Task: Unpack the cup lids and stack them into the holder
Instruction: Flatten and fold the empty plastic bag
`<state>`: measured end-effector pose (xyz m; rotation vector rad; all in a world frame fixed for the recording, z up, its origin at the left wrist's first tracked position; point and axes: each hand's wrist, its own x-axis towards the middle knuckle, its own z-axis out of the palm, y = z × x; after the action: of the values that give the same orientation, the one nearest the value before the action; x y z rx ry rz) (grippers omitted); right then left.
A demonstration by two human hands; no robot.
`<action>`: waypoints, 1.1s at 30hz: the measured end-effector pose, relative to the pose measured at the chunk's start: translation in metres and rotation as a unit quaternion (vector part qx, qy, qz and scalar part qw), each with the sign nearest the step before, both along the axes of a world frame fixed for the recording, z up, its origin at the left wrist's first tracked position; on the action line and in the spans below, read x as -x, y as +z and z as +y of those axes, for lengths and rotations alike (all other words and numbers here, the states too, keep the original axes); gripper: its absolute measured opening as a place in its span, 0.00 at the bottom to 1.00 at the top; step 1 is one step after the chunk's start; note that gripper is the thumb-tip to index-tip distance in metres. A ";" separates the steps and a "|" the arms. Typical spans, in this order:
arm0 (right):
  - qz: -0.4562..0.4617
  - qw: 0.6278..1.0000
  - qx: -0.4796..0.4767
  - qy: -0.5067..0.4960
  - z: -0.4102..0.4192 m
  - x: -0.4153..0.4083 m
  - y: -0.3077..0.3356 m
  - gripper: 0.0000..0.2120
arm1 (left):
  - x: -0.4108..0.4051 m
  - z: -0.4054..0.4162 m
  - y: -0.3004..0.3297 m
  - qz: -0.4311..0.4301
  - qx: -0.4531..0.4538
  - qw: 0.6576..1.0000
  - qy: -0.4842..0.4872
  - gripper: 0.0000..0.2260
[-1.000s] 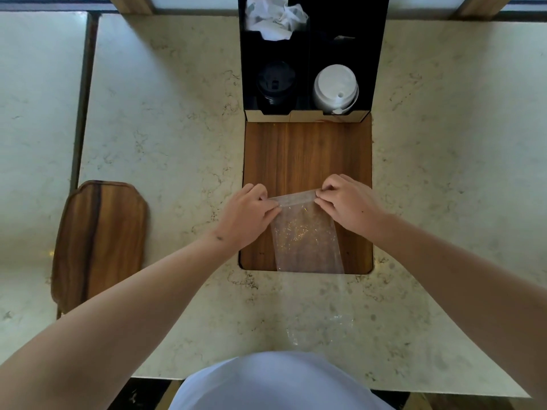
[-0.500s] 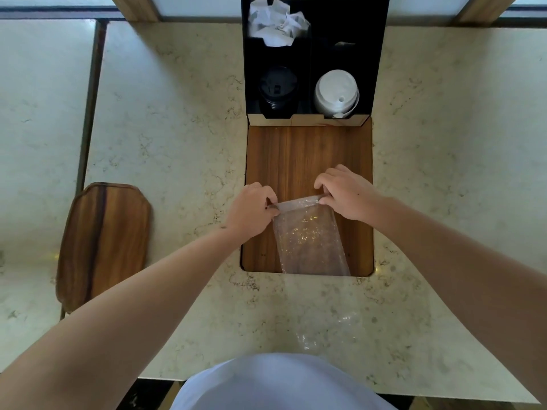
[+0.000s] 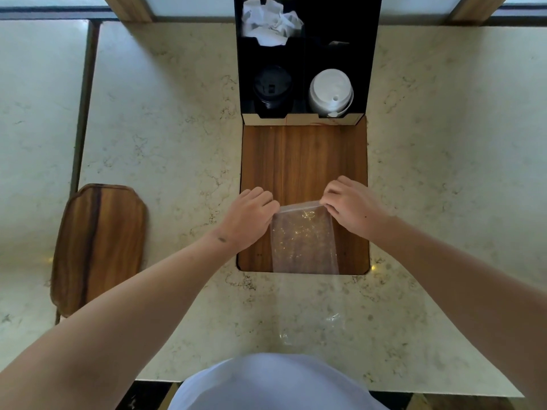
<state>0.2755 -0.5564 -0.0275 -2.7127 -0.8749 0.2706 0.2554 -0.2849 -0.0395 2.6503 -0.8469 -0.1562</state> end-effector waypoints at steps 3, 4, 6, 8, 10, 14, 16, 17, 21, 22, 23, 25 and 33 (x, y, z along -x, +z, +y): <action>-0.013 1.000 0.010 0.015 -0.005 0.007 -0.003 0.08 | 0.000 0.004 -0.003 -0.007 -0.008 1.000 -0.015 0.04; -0.016 1.000 0.012 0.019 -0.007 0.010 -0.004 0.09 | 0.001 0.006 -0.003 -0.008 -0.011 1.000 -0.021 0.04; -0.015 1.000 0.010 0.019 -0.010 0.015 -0.004 0.09 | 0.004 0.010 -0.004 -0.001 -0.014 1.000 -0.028 0.06; -0.004 1.000 0.009 0.010 -0.010 0.016 -0.003 0.08 | 0.008 0.012 -0.002 0.018 -0.002 1.000 -0.017 0.09; 0.017 1.000 0.005 -0.012 -0.007 0.014 -0.001 0.08 | 0.010 0.011 -0.001 0.036 0.011 0.999 0.012 0.11; 0.098 0.992 -0.004 -0.082 0.003 0.003 0.001 0.06 | 0.004 -0.001 0.002 0.068 0.011 0.994 0.079 0.09; 0.134 0.985 -0.009 -0.108 0.009 -0.002 0.002 0.05 | 0.000 -0.009 0.005 0.092 0.013 0.990 0.109 0.06; 0.153 0.981 -0.010 -0.116 0.011 -0.005 0.001 0.04 | -0.002 -0.013 0.005 0.106 0.011 0.987 0.123 0.05; 0.200 0.973 0.004 -0.116 0.015 -0.010 0.000 0.11 | -0.008 -0.020 0.001 0.157 0.000 0.975 0.160 0.11; 0.197 0.974 0.008 -0.109 0.014 -0.010 -0.001 0.10 | -0.010 -0.021 0.001 0.158 -0.009 0.976 0.151 0.10; 0.192 0.976 0.018 -0.097 0.014 -0.010 0.000 0.06 | -0.010 -0.021 0.002 0.152 -0.023 0.979 0.132 0.07; 0.181 0.980 0.033 -0.073 0.013 -0.006 0.001 0.01 | -0.009 -0.020 0.005 0.127 -0.049 0.987 0.082 0.02; 0.076 0.995 0.061 0.023 0.008 0.024 0.011 0.06 | 0.018 -0.012 0.000 0.003 -0.076 0.995 -0.063 0.06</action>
<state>0.2519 -0.5482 -0.0168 -2.7408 -0.9048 0.5513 0.2375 -0.2965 -0.0392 2.7350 -1.0379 -0.2705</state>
